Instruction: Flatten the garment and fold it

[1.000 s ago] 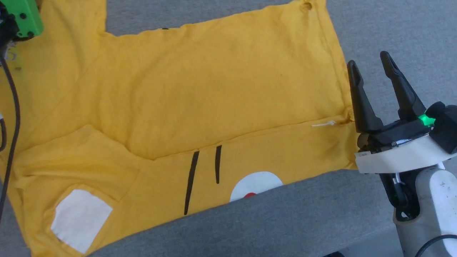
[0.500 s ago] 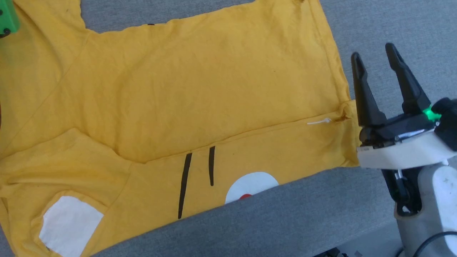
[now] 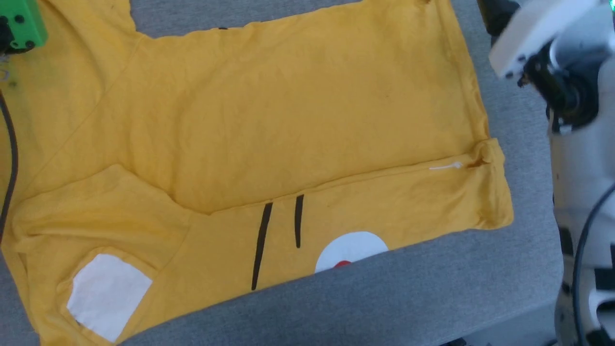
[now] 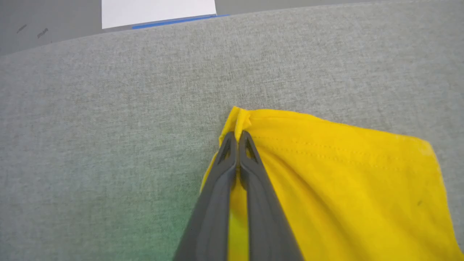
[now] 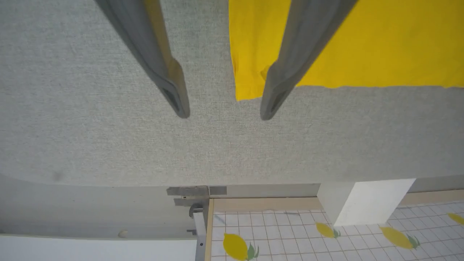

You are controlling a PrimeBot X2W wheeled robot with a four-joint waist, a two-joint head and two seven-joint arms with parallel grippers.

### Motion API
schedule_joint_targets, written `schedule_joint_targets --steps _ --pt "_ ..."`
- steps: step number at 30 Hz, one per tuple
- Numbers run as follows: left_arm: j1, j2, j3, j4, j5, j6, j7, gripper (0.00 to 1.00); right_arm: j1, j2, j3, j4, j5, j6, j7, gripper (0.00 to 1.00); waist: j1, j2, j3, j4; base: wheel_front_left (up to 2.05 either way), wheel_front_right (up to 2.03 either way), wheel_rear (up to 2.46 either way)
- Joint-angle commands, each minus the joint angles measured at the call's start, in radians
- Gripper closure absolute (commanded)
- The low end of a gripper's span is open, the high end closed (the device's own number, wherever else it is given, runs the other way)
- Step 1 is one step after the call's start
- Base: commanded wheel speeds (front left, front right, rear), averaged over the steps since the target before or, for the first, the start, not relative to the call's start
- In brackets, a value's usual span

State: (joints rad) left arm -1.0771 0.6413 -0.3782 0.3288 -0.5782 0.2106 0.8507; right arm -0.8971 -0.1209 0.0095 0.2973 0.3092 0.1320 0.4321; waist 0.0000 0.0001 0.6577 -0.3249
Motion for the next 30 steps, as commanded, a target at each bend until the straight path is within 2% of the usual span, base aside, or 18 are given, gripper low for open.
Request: schedule_joint_targets --steps 1,6,14,15,16,17,18,21,23,25,30 --pt "0.033 -0.012 -0.017 0.015 -0.004 -0.007 0.008 1.0 -0.047 0.014 -0.005 0.04 0.0 -0.001 0.062 0.0 0.0 -0.0001 0.01 0.017 0.0 0.0 0.0" --pt "0.018 -0.034 -0.035 0.016 -0.003 -0.016 0.004 1.0 -0.168 0.019 -0.022 0.179 -0.049 -0.001 0.29 0.0 0.0 -0.0001 0.028 0.049 0.0 0.0 0.0" --pt "-0.008 -0.051 -0.048 0.031 -0.006 -0.035 -0.011 1.0 -0.233 0.028 -0.023 0.271 -0.124 -0.001 0.488 0.0 0.0 -0.0001 0.053 0.078 0.0 0.0 0.0" --pt "-0.01 -0.053 -0.05 0.034 -0.007 -0.036 -0.012 1.0 -0.235 0.029 -0.023 0.276 -0.13 -0.001 0.505 0.22 0.0 -0.0001 0.054 0.08 0.0 0.0 0.0" --pt "-0.012 -0.056 -0.051 0.037 -0.008 -0.037 -0.014 1.0 -0.237 0.029 -0.023 0.278 -0.141 -0.001 0.521 0.54 0.0 -0.0001 0.056 0.082 0.0 0.0 0.0" --pt "-0.014 -0.058 -0.052 0.039 -0.008 -0.038 -0.016 1.0 -0.239 0.028 -0.021 0.277 -0.149 -0.001 0.529 0.81 0.0 -0.0001 0.057 0.084 0.0 0.0 0.0" --pt "-0.016 -0.061 -0.052 0.041 -0.01 -0.041 -0.02 1.0 -0.239 0.028 -0.023 0.274 -0.158 -0.001 0.533 1.0 0.0 -0.0001 0.058 0.086 0.0 0.0 0.0" --pt "-0.018 -0.067 -0.05 0.041 -0.011 -0.046 -0.05 1.0 -0.233 0.031 -0.03 0.255 -0.17 -0.001 0.524 1.0 0.0 -0.0001 0.057 0.09 0.0 0.0 0.0" --pt "-0.017 -0.069 -0.038 0.032 -0.008 -0.051 -0.113 1.0 -0.224 0.035 -0.027 0.236 -0.165 -0.001 0.486 1.0 0.0 -0.0001 0.051 0.091 0.0 0.0 0.0" --pt "-0.003 -0.082 -0.022 0.023 -0.009 -0.058 -0.2 1.0 -0.204 0.035 -0.016 0.214 -0.145 -0.001 0.424 1.0 0.0 -0.0001 0.038 0.095 0.0 0.0 0.0" --pt "0.09 -0.132 0.032 -0.003 -0.034 -0.083 -0.477 1.0 -0.095 0.015 0.005 0.145 -0.029 -0.001 0.189 1.0 0.0 -0.0001 -0.029 0.121 0.0 0.0 0.0"
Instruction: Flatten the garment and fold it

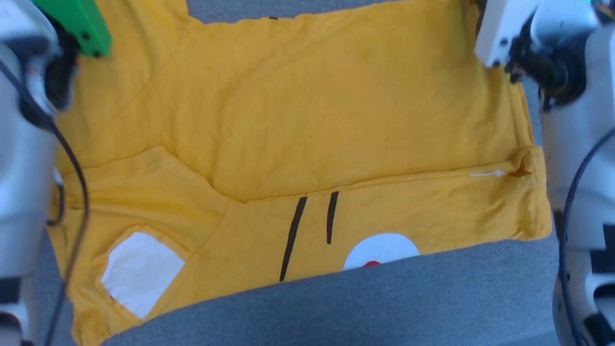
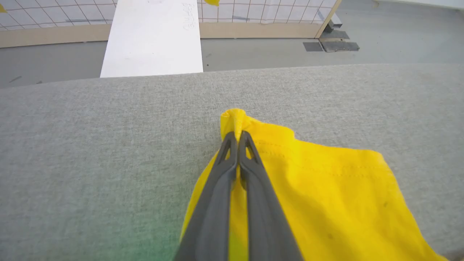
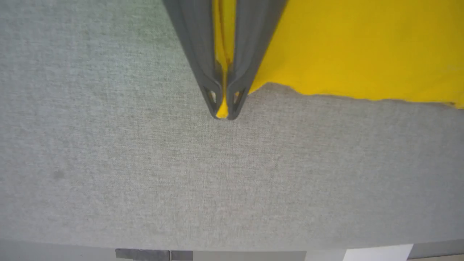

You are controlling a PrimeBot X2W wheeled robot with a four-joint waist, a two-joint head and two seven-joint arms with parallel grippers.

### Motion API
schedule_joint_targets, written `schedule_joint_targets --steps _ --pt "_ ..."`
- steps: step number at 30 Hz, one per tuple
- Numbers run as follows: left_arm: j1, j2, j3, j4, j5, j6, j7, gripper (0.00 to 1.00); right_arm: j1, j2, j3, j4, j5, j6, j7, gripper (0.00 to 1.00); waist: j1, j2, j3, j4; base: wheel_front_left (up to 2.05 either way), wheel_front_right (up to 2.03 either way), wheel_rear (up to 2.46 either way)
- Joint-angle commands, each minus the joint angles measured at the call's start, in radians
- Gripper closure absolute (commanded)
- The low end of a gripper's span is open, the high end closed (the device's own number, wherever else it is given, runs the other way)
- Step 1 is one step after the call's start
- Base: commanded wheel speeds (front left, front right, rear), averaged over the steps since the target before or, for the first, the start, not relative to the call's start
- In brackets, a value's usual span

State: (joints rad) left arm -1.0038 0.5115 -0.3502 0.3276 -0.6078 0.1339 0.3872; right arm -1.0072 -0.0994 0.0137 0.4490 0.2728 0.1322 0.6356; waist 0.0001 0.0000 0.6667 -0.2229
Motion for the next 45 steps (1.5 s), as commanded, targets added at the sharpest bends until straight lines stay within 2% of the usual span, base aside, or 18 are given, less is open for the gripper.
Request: schedule_joint_targets --steps 1,5,9,13,18,23,28,33,37,38,39,40,41,45 --pt "0.04 -0.008 0.01 -0.008 -0.006 -0.011 -0.059 1.0 0.039 -0.013 0.006 -0.021 0.022 -0.002 -0.055 1.0 -0.0001 0.0 -0.052 0.022 0.0 0.0 0.0" --pt "0.175 -0.041 0.03 -0.053 -0.013 -0.024 -0.251 1.0 0.173 -0.049 0.021 -0.101 0.083 -0.002 -0.251 1.0 -0.0001 0.0 -0.134 0.049 0.0 0.0 0.0" --pt "0.346 -0.077 0.054 -0.115 -0.05 -0.026 -0.381 1.0 0.313 -0.085 0.05 -0.162 0.123 -0.002 -0.376 1.0 -0.0001 0.0 -0.225 0.07 0.0 0.0 0.0" --pt "0.52 -0.098 0.063 -0.194 -0.082 -0.024 -0.453 1.0 0.434 -0.126 0.065 -0.199 0.144 -0.002 -0.442 1.0 -0.0001 0.0 -0.301 0.093 0.0 0.0 0.0" --pt "0.71 -0.111 0.07 -0.28 -0.127 0.007 -0.461 1.0 0.549 -0.182 0.047 -0.212 0.121 -0.002 -0.487 1.0 -0.0001 0.0 -0.365 0.125 0.0 0.0 0.0" --pt "0.865 -0.113 0.063 -0.345 -0.166 0.039 -0.428 1.0 0.641 -0.23 0.042 -0.198 0.084 -0.002 -0.463 1.0 -0.0001 0.0 -0.401 0.161 0.0 0.0 0.0" --pt "0.957 -0.103 0.048 -0.352 -0.189 0.043 -0.4 1.0 0.681 -0.278 0.05 -0.168 0.048 -0.002 -0.415 1.0 -0.0001 0.0 -0.408 0.187 0.0 0.0 0.0" --pt "1.022 -0.109 0.012 -0.327 -0.209 0.036 -0.366 1.0 0.693 -0.31 0.1 -0.087 0.034 -0.002 -0.352 1.0 -0.0001 0.0 -0.398 0.208 0.0 0.0 0.0" --pt "1.022 -0.111 -0.017 -0.294 -0.206 0.018 -0.352 1.0 0.696 -0.307 0.121 -0.034 0.027 -0.002 -0.302 1.0 -0.0001 0.0 -0.39 0.217 0.0 0.0 0.0" --pt "1.003 -0.123 -0.04 -0.256 -0.203 -0.002 -0.346 1.0 0.695 -0.303 0.125 -0.003 0.034 -0.002 -0.266 0.95 -0.0001 0.0 -0.392 0.221 0.0 0.0 0.0" --pt "0.997 -0.128 -0.045 -0.245 -0.202 -0.005 -0.347 0.73 0.695 -0.3 0.122 0.003 0.037 -0.002 -0.256 0.71 -0.0001 0.0 -0.395 0.221 0.0 0.0 0.0" --pt "0.991 -0.135 -0.051 -0.234 -0.202 -0.011 -0.35 0.13 0.698 -0.298 0.12 0.007 0.041 -0.002 -0.245 0.44 -0.0001 0.0 -0.402 0.22 0.0 0.0 0.0" --pt "0.986 -0.14 -0.055 -0.226 -0.2 -0.015 -0.353 0.0 0.7 -0.295 0.112 0.01 0.046 -0.002 -0.234 0.0 -0.0001 0.0 -0.408 0.22 0.0 0.0 0.0" --pt "0.975 -0.151 -0.068 -0.203 -0.188 -0.029 -0.379 0.0 0.731 -0.286 0.063 -0.01 0.066 -0.002 -0.198 0.0 -0.0001 0.0 -0.446 0.22 0.0 0.0 0.0"
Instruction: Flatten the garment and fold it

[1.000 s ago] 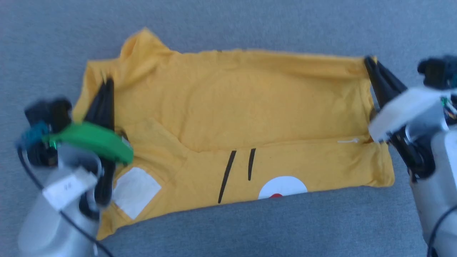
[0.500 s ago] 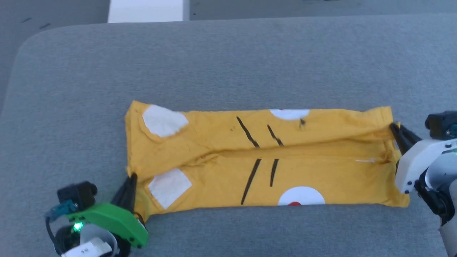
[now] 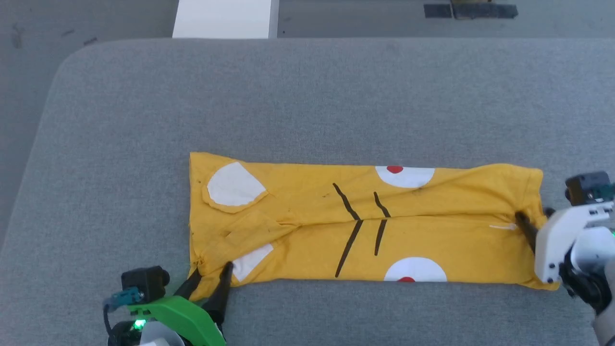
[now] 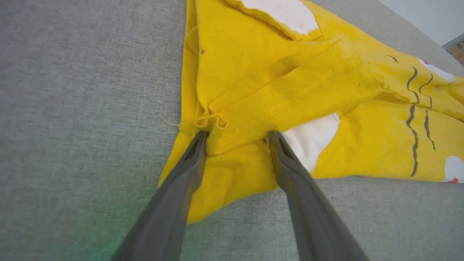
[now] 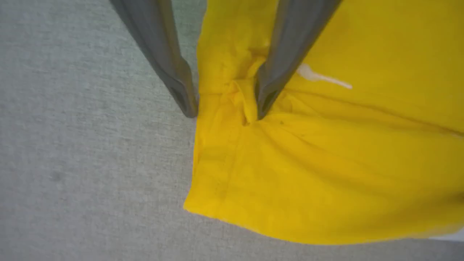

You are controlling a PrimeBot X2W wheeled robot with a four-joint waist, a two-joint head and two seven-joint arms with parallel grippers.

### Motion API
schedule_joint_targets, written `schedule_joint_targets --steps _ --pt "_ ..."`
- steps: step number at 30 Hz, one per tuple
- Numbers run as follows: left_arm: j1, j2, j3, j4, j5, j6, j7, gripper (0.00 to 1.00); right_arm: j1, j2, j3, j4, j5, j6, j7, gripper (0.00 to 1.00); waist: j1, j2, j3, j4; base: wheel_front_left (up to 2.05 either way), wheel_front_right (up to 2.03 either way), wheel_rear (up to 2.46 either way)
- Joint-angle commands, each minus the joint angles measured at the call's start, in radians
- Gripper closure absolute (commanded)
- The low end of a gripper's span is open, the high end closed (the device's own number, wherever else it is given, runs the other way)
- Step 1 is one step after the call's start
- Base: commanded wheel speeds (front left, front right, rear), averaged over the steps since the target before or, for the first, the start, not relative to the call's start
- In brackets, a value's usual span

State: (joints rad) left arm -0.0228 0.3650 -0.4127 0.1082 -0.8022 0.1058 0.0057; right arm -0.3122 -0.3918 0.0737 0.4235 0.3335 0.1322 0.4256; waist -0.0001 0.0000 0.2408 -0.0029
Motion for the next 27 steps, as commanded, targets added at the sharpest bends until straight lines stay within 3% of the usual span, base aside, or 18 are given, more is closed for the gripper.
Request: schedule_joint_targets --steps 1,8,15,27 --pt "-0.008 -0.006 -0.007 0.016 0.014 -0.004 -0.013 0.0 0.049 0.01 -0.014 0.0 0.015 -0.002 0.02 0.0 0.0001 0.0 -0.033 0.0 0.0 0.0 0.0" --pt "-0.043 -0.004 -0.014 0.006 0.138 0.026 -0.167 0.0 0.173 0.055 -0.158 -0.17 0.049 -0.002 0.07 0.0 0.0001 0.0 -0.09 0.009 0.0 0.0 0.0" --pt "-0.126 -0.03 0.042 0.021 0.234 0.056 -0.261 0.0 0.24 0.174 -0.291 -0.363 0.047 -0.002 0.007 0.0 0.0001 0.0 -0.104 0.018 0.0 0.0 0.0" --pt "-0.211 -0.135 0.208 0.033 0.427 0.018 -0.267 0.0 0.175 0.302 -0.389 -0.346 -0.004 -0.002 -0.008 0.0 0.0001 0.0 -0.101 0.013 0.0 0.0 0.0"
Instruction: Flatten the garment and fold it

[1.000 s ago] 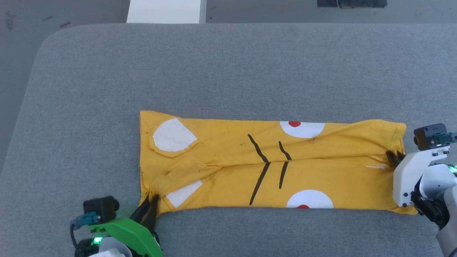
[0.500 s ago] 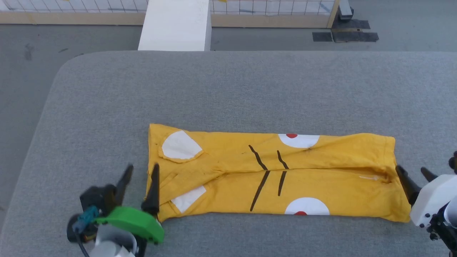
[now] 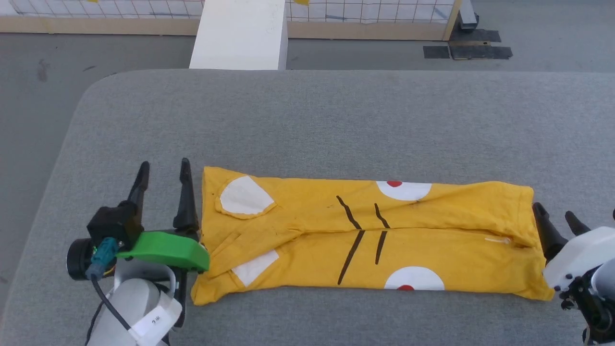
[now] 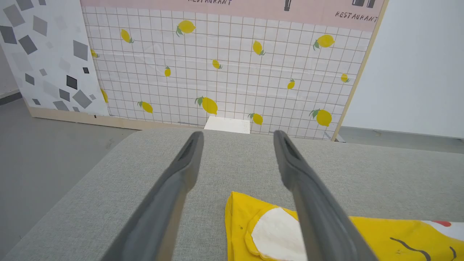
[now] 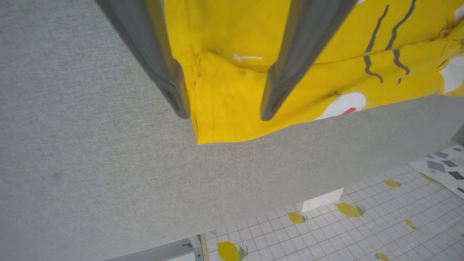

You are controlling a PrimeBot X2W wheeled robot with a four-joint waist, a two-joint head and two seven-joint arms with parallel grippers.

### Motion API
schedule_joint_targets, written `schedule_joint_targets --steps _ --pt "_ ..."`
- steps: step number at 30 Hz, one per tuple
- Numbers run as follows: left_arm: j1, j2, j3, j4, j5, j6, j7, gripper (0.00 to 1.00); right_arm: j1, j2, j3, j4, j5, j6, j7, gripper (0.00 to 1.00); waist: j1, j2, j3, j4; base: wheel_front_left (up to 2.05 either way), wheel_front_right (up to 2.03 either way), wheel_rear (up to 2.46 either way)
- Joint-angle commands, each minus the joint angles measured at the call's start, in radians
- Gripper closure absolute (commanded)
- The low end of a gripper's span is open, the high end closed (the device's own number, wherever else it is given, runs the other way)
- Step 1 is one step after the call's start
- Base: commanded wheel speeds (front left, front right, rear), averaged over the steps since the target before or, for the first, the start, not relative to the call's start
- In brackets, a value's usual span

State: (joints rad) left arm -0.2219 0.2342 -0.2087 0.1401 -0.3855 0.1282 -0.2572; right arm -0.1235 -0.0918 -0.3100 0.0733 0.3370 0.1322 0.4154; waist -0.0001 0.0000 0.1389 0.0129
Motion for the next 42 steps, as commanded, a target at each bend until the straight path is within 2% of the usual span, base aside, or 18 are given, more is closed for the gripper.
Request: schedule_joint_targets --steps 1,11,19,20,21,22,23,30,37,42 --pt "-0.011 -0.01 0.015 0.002 0.019 -0.009 -0.004 0.0 -0.024 0.009 -0.018 0.018 -0.014 -0.002 0.012 0.0 0.0001 0.0 0.002 -0.005 0.0 0.0 0.0" --pt "-0.012 -0.059 0.094 0.022 0.088 -0.067 -0.004 0.0 -0.172 0.039 -0.134 0.265 -0.117 -0.002 0.166 0.0 0.0001 0.0 0.031 -0.002 0.0 0.0 0.0" --pt "-0.011 -0.095 0.13 0.038 0.119 -0.098 -0.004 0.0 -0.233 0.041 -0.119 0.406 -0.101 -0.002 0.349 0.0 0.0001 0.0 0.037 0.006 0.0 0.0 0.0" --pt "-0.009 -0.1 0.134 0.04 0.123 -0.101 -0.004 0.0 -0.233 0.041 -0.114 0.416 -0.09 -0.002 0.378 0.35 0.0001 0.0 0.036 0.006 0.0 0.0 0.0" --pt "-0.007 -0.103 0.139 0.041 0.126 -0.105 -0.004 0.0 -0.231 0.041 -0.108 0.417 -0.079 -0.002 0.402 0.63 0.0001 0.0 0.034 0.006 0.0 0.0 0.0" --pt "-0.005 -0.107 0.142 0.043 0.128 -0.107 -0.004 0.0 -0.228 0.041 -0.104 0.413 -0.073 -0.002 0.412 0.7 0.0001 0.0 0.033 0.005 0.0 0.0 0.0" --pt "-0.003 -0.11 0.147 0.044 0.131 -0.11 -0.004 0.0 -0.226 0.041 -0.103 0.398 -0.067 -0.002 0.408 1.0 0.0001 0.0 0.032 0.004 0.0 0.0 0.0" --pt "-0.006 -0.126 0.177 0.057 0.144 -0.13 -0.004 0.0 -0.203 0.041 -0.16 0.312 -0.137 -0.002 0.29 1.0 0.0001 0.0 0.026 -0.003 0.0 0.0 0.0" --pt "-0.005 -0.139 0.201 0.062 0.156 -0.146 -0.005 0.0 -0.19 -0.014 -0.282 0.264 -0.362 -0.002 0.118 1.0 0.0001 0.0 0.02 -0.008 0.0 0.0 0.0" --pt "-0.005 -0.145 0.213 0.072 0.165 -0.158 -0.005 0.0 -0.186 -0.023 -0.338 0.261 -0.485 -0.002 0.073 1.0 0.0001 0.0 0.018 -0.01 0.0 0.0 0.0"
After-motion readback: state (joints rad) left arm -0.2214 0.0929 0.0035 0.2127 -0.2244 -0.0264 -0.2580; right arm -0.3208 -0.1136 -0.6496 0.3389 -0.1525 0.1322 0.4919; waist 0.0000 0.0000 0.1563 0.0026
